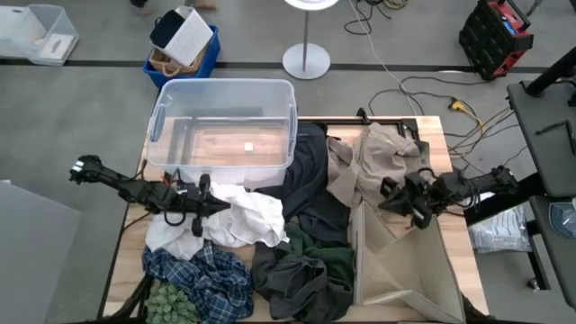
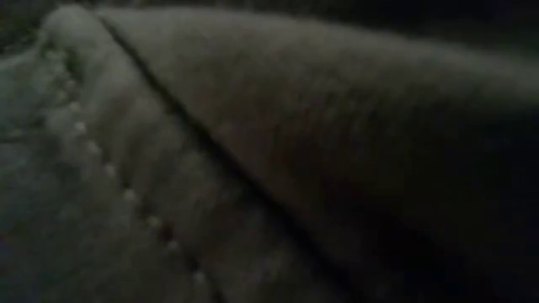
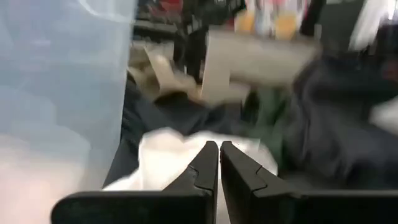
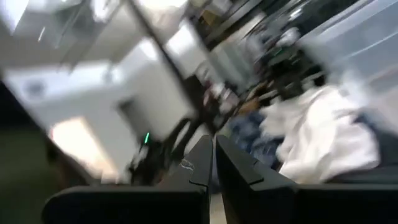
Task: Sort clothes
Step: Put the white shirt into the transparent bin
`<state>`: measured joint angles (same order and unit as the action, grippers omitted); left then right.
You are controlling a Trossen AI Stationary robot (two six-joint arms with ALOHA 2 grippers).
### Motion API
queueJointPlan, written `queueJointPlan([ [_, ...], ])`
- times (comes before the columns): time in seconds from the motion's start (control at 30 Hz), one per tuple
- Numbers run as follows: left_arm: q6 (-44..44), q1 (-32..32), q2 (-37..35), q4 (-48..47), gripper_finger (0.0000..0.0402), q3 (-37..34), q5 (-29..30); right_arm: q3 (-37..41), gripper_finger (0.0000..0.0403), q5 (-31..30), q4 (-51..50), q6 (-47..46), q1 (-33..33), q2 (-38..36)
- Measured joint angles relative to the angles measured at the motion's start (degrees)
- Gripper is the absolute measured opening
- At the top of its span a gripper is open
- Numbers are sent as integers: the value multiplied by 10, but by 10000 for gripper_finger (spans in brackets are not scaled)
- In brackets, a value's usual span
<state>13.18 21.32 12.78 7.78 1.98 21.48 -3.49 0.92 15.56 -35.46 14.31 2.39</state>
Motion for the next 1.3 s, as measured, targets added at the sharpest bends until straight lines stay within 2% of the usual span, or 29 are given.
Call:
queueJointPlan([
  [0.1,76,0,-2,84,0,0,2,-32,13,-10,-1,6,0,0],
  [0.37,111,0,-3,237,0,0,1,-140,13,-99,-72,17,0,12],
  [0.53,143,0,-4,340,0,1,3,-210,13,-104,-147,33,0,37],
  [0.73,291,2,-4,356,0,16,-33,-275,13,-120,-210,38,0,73],
  [0.8,335,2,0,339,0,25,-64,-291,13,-120,-222,41,0,84],
  [0.93,359,6,23,303,0,71,-174,-313,13,-120,-229,61,0,101],
  [1.1,354,7,72,216,0,185,-208,-339,13,-130,-228,51,0,119],
  [1.2,358,8,102,77,0,281,-212,-362,13,-131,-238,37,0,135],
  [1.3,362,8,137,-145,0,386,-200,-398,13,-132,-267,17,0,155],
])
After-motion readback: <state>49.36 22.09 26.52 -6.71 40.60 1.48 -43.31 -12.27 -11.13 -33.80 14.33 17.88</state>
